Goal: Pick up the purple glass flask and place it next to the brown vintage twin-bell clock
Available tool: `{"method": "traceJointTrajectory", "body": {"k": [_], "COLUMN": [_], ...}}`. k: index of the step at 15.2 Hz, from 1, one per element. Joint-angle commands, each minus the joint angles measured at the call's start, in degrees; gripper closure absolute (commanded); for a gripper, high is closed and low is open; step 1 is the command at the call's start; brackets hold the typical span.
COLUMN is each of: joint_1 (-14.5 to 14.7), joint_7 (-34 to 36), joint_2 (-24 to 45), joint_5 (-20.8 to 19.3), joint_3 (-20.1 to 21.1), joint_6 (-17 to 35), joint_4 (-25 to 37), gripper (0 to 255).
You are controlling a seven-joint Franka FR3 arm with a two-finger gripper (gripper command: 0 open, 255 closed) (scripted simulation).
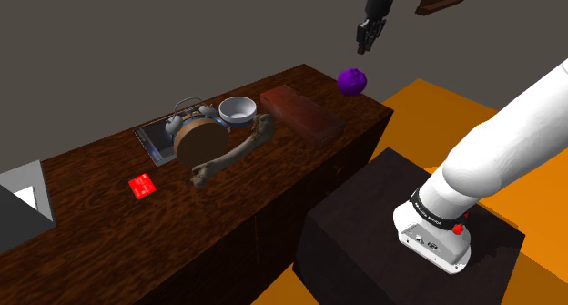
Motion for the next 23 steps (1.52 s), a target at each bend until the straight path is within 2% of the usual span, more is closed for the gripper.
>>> {"method": "traceJointTrajectory", "body": {"k": [1,23], "joint_1": [0.02,0.32], "joint_7": [0.0,-0.56], "joint_2": [-0.16,1.96], "joint_5": [-0.02,0.81], "joint_3": [0.06,0.23], "joint_6": [-1.67,-18.89], "joint_4": [1.55,20.79], "gripper": [255,255]}}
